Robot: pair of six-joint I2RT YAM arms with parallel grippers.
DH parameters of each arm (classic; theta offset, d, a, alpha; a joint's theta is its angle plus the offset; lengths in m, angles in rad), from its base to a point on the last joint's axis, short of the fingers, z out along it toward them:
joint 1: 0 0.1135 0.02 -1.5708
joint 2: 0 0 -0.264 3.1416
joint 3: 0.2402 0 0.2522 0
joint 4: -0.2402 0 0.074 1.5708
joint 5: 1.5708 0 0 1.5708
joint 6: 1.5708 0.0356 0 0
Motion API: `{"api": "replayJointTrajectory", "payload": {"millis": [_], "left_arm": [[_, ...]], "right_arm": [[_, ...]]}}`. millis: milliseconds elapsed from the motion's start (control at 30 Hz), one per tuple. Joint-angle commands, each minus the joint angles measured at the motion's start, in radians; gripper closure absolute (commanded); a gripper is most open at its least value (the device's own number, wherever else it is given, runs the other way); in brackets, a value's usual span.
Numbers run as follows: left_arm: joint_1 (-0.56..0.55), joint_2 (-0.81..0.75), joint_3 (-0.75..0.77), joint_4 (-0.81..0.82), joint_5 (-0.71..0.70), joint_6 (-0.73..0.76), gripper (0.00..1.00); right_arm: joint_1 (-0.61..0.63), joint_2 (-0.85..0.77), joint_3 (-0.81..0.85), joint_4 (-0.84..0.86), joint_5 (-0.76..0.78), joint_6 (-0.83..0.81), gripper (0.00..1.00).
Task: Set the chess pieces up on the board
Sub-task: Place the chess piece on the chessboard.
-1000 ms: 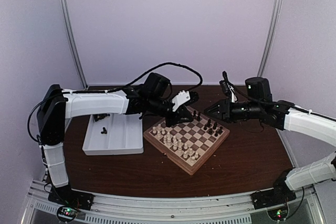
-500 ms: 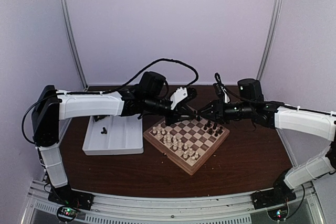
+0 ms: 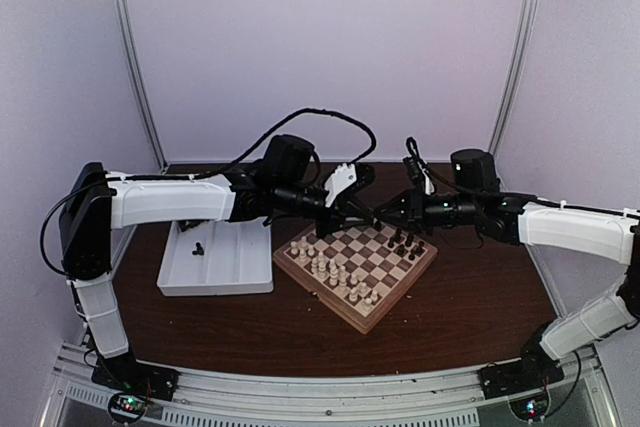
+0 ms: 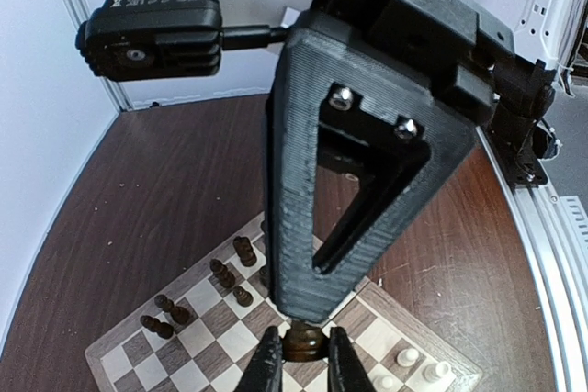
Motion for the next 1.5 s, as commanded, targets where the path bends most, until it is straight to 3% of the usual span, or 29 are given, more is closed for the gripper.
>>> {"api": "replayJointTrajectory", "payload": {"millis": [0, 133, 267, 400, 900, 1200, 1467], "left_arm": [[-0.004, -0.031, -0.006, 0.036, 0.007, -0.007, 0.98], [-0.005, -0.034, -0.008, 0.023, -0.021, -0.003, 0.94], [-0.005, -0.062, -0.031, 0.02, -0.054, -0.003, 0.69], [-0.005, -0.138, -0.122, 0.047, -0.132, -0.024, 0.58], [0.023, -0.53, -0.463, -0.128, -0.573, -0.299, 0.56], [0.104, -0.676, -0.564, -0.247, -0.741, -0.463, 0.52], [0.185, -0.714, -0.589, -0.282, -0.778, -0.537, 0.52]], "right_arm": [[0.005, -0.001, 0.007, 0.044, -0.012, 0.001, 0.86], [0.005, -0.01, 0.014, 0.007, 0.005, -0.025, 0.92], [0.005, -0.016, 0.052, -0.107, 0.047, -0.116, 0.94], [0.005, -0.009, 0.13, -0.295, 0.139, -0.269, 0.95], [0.084, 0.244, 0.458, -0.706, 0.511, -0.638, 0.91], [0.1, 0.414, 0.579, -0.762, 0.629, -0.727, 0.91], [0.101, 0.536, 0.645, -0.759, 0.704, -0.762, 0.9]]}}
